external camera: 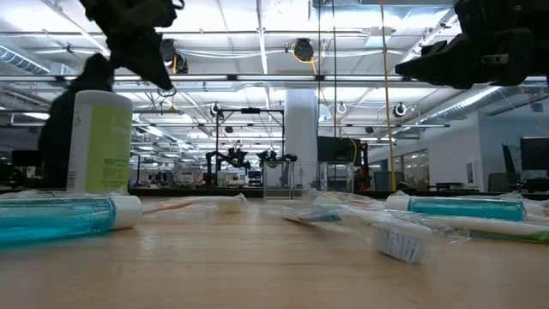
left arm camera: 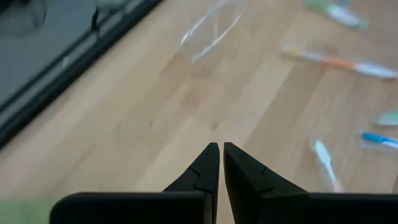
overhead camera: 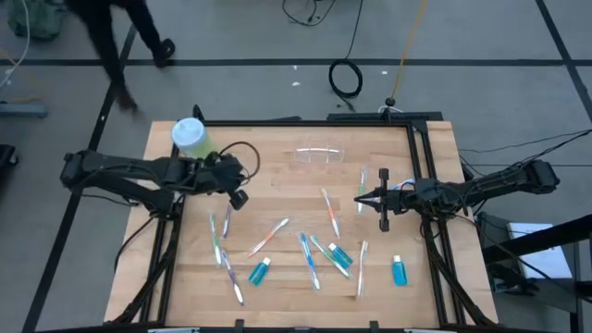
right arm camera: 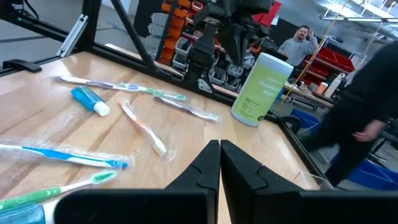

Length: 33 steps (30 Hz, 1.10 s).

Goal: Pick & Place toothbrushing station
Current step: Put the top violet toothbrush into the transparent organizer

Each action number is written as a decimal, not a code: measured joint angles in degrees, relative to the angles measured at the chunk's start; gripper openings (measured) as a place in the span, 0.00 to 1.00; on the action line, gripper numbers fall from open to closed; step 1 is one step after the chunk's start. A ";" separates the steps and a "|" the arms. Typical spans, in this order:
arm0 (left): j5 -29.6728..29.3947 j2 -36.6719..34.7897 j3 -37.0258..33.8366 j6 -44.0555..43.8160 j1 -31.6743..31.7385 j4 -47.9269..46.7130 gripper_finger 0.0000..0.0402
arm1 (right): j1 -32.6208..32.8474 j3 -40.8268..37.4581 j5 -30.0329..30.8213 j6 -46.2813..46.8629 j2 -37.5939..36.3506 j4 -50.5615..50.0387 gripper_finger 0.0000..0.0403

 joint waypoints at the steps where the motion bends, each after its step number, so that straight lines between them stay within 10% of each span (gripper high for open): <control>1: 1.01 1.33 1.40 -2.45 0.04 -2.79 0.08 | 0.00 0.00 0.00 0.04 0.00 0.02 0.02; 17: 12.80 10.40 3.53 -36.25 1.72 -18.20 0.08 | 0.02 0.00 -0.04 9.16 0.00 0.01 0.02; 33: 12.59 11.14 3.46 -21.24 2.10 -4.80 0.08 | 0.03 0.00 -0.05 10.75 0.00 -0.01 0.02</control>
